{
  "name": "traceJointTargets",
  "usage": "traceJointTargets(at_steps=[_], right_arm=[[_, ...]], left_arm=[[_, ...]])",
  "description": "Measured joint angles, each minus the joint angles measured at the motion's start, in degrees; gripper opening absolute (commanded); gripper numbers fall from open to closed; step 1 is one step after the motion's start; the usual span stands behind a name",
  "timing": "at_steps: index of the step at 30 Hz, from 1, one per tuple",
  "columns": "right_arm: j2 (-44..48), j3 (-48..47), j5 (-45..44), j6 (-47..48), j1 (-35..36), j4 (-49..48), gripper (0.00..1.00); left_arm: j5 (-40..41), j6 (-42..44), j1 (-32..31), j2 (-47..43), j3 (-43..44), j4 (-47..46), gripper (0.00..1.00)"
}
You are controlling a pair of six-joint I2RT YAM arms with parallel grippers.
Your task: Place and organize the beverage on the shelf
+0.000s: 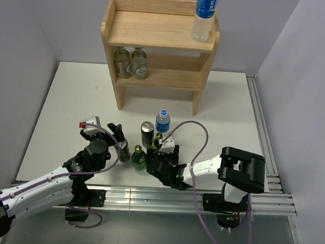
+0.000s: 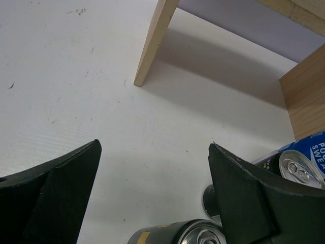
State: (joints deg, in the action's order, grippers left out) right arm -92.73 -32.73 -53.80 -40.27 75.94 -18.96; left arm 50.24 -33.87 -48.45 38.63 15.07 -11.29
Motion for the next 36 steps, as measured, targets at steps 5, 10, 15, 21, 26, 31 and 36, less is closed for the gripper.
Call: traceJointTargets(at_steps=[5,10,15,21,26,31,36], right_arm=[[-3.8,0.2,-0.3,1.4,-3.1,-7.5,0.92],[-8.0,0.1,-1.1,3.1,-5.0,-14.4,0.91],[-11.6,0.1,-2.3,3.8,-5.1,-18.6,0.85],[-13.1,-0.3,-3.9,4.0,-5.2,-21.0,0.84],[-13.0,-0.2,-5.5,4.5,-5.2,-20.9,0.85],[-11.2,0.2,-7.8,5.9,-5.2,-21.1,0.87],[-10.7,0.1,-9.2,8.3,-5.2,-22.6,0.87]], left_arm=[[-0.1,0.0,0.0,0.9,0.0,0.0,0.94],[-0.3,0.0,0.0,2.1,0.0,0.0,0.94],[-0.6,0.0,0.0,3.4,0.1,-0.1,0.94],[-0.9,0.0,0.0,4.3,0.7,-0.2,0.94],[-0.8,0.2,0.0,4.6,0.8,-0.3,0.94],[-0.9,0.2,0.0,4.7,0.9,-0.3,0.94],[-0.9,0.2,0.0,4.7,0.9,-0.3,0.94]])
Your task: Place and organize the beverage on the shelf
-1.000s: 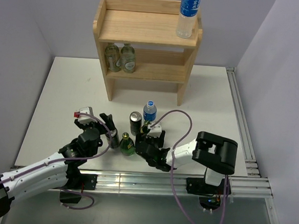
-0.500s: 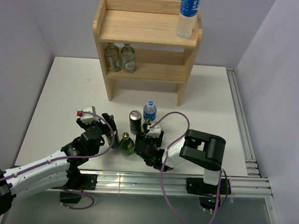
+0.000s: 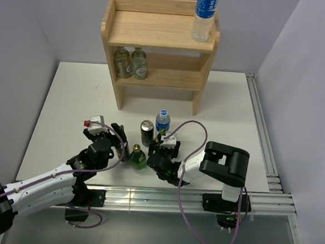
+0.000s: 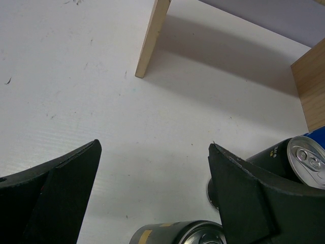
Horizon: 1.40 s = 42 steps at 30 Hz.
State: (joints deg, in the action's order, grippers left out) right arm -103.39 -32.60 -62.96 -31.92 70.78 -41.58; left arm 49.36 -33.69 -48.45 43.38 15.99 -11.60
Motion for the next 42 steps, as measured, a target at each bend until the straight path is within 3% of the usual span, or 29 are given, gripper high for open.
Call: traceJointTargets(at_steps=[4,8,10,11,13,16,20,27,34,38,42], right_arm=[[0.0,-0.2,-0.5,1.7,0.0,-1.3,0.81],[-0.3,-0.6,-0.6,2.9,-0.4,-1.8,0.31],[-0.7,-0.8,-0.6,3.1,-0.5,-1.9,0.2],[-0.7,-0.9,-0.6,3.1,-0.6,-1.9,0.09],[-0.8,-1.1,-0.6,2.8,-0.8,-1.6,0.0],[-0.5,-1.3,-0.9,1.2,-0.9,0.0,0.0],[2.7,-2.4,-1.8,-4.1,0.0,10.5,0.0],[11.2,-12.5,-5.8,-22.9,7.4,49.4,0.0],[17.5,-25.1,-11.6,-37.6,9.1,76.3,0.0],[17.3,-31.7,-13.0,-41.5,8.7,88.0,0.0],[10.7,-47.9,-13.4,-49.3,6.9,106.0,0.0]], left_arm=[[0.0,0.0,0.0,0.0,0.0,0.0,0.93],[0.0,0.0,0.0,0.0,0.0,0.0,0.94],[0.0,0.0,0.0,0.0,0.0,0.0,0.94],[0.0,0.0,0.0,0.0,0.0,0.0,0.94],[0.0,0.0,0.0,0.0,0.0,0.0,0.94],[0.0,0.0,0.0,0.0,0.0,0.0,0.94],[0.0,0.0,0.0,-0.2,0.0,0.1,0.94],[0.0,0.0,0.0,-0.6,0.0,0.1,0.94],[0.0,0.0,0.0,-1.6,0.0,0.1,0.94],[0.0,0.0,0.0,-2.0,0.0,0.1,0.94],[0.0,0.0,0.0,-2.1,0.0,0.2,0.94]])
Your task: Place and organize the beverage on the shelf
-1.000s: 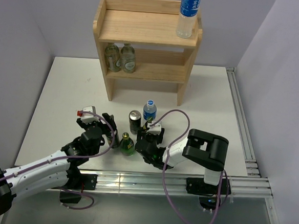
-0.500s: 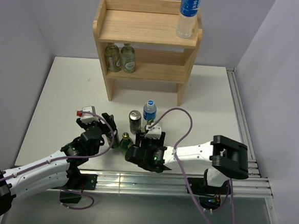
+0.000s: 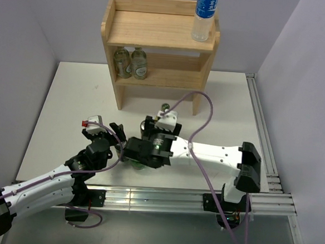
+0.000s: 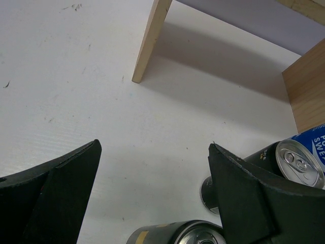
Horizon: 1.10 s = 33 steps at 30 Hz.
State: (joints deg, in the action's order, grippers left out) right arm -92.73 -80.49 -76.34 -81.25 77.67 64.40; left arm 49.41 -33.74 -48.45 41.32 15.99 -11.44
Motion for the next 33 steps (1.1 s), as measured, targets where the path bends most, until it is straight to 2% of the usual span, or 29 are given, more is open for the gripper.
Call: traceJointTargets(at_steps=[5,11,14,18,21,24,28,33], right_arm=[[-9.1,-16.7,-1.6,4.4,-2.8,7.1,0.0],[-11.8,-23.7,-1.0,13.5,-5.8,10.8,0.0],[-11.8,-29.2,-0.9,21.2,-9.4,11.5,0.0],[-11.5,-34.9,-2.0,36.7,-14.8,10.4,0.0],[-5.5,-25.1,2.3,55.9,-17.9,-3.1,0.0],[0.7,-18.7,11.6,67.0,-20.1,-9.4,0.0],[6.3,-17.4,18.9,72.3,-21.8,-18.6,0.0],[12.9,-8.0,24.2,72.9,-23.4,-30.4,0.0]], left_arm=[[0.0,0.0,0.0,-0.5,0.0,0.0,0.94],[0.0,0.0,0.0,-0.6,0.0,0.0,0.94],[0.0,0.0,0.0,-0.5,0.0,0.0,0.94],[0.0,0.0,0.0,0.2,0.0,-0.1,0.93],[0.0,0.0,0.0,0.7,0.0,0.0,0.93],[0.0,0.0,0.0,0.5,0.0,0.0,0.94],[0.0,0.0,0.0,0.4,0.0,0.0,0.93],[0.0,0.0,0.0,0.5,0.0,0.0,0.93]])
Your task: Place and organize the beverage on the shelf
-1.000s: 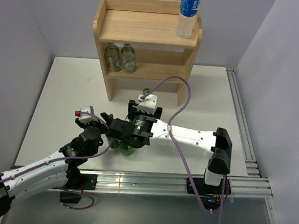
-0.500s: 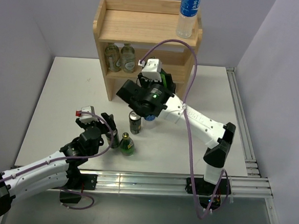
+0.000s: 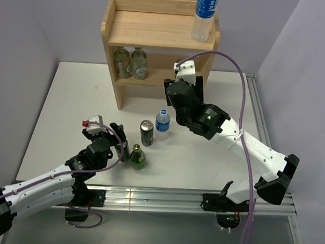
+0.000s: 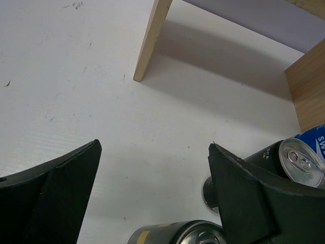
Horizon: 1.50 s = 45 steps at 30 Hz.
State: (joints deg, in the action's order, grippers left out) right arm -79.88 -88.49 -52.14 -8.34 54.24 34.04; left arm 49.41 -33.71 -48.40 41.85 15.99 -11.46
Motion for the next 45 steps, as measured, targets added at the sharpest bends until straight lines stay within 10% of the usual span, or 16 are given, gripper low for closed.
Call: traceJointTargets(at_steps=[17,45], right_arm=[[-3.4,15.0,17.5,-8.9,-16.2,-19.9,0.0],[-13.3,7.2,10.6,-5.7,-19.8,-28.2,0.0]], left_arm=[[0.0,0.0,0.0,0.0,0.0,0.0,0.93],[0.1,0.0,0.0,0.9,0.0,-0.1,0.93]])
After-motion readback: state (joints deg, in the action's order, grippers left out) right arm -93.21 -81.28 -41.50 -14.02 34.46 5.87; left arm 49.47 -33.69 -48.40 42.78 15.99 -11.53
